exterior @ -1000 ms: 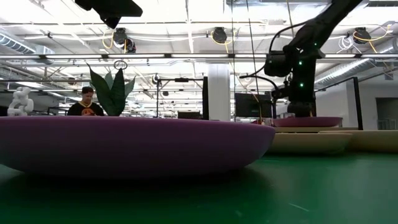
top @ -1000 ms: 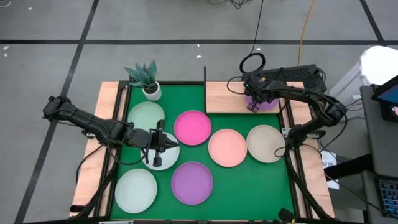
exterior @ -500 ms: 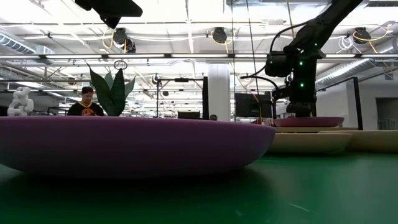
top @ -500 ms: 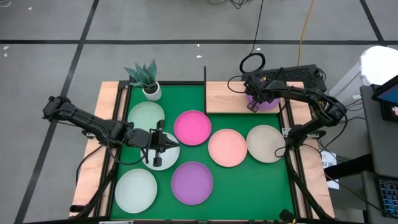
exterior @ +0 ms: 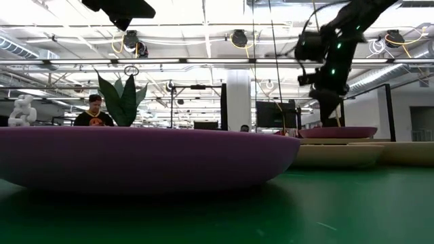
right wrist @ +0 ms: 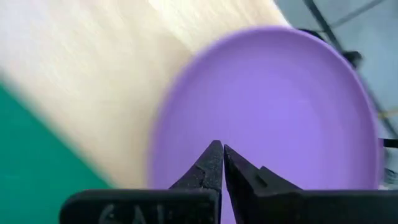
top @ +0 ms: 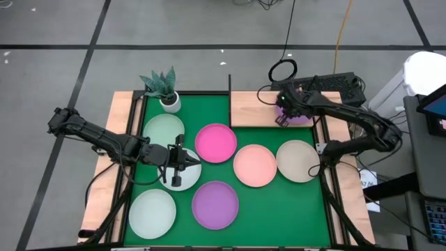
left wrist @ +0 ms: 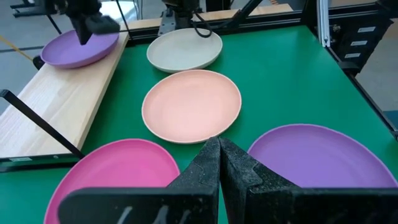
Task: Place and stack plates onto a shelf
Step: Put the top gray plate on the shelf
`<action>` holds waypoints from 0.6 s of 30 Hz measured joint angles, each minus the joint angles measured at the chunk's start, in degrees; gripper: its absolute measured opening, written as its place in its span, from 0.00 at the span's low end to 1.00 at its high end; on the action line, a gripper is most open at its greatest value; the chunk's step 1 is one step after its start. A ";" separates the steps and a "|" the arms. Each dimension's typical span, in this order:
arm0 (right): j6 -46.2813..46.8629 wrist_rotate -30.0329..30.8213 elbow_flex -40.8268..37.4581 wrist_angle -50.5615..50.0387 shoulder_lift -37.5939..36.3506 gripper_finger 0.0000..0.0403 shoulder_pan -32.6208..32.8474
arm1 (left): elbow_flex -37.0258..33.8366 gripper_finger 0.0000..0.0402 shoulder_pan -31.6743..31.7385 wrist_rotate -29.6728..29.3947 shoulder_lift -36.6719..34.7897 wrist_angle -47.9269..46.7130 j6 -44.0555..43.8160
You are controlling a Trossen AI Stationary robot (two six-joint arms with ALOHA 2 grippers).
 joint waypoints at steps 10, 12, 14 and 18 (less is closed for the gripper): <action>20.23 -2.71 0.02 -5.38 -11.17 0.00 19.98 | 0.02 0.01 -0.64 -0.45 0.00 -7.32 -5.63; 22.72 -2.67 0.02 -4.60 -12.20 0.00 25.37 | 0.02 0.01 -1.24 -0.43 0.00 -10.39 -9.32; 24.19 -2.64 0.04 -3.76 -12.59 0.00 30.23 | 0.02 0.01 -2.16 -0.43 0.00 -13.07 -14.74; 26.62 2.19 0.04 -3.57 -12.77 0.00 37.17 | 0.02 0.01 -5.84 -0.47 0.00 -18.39 -25.62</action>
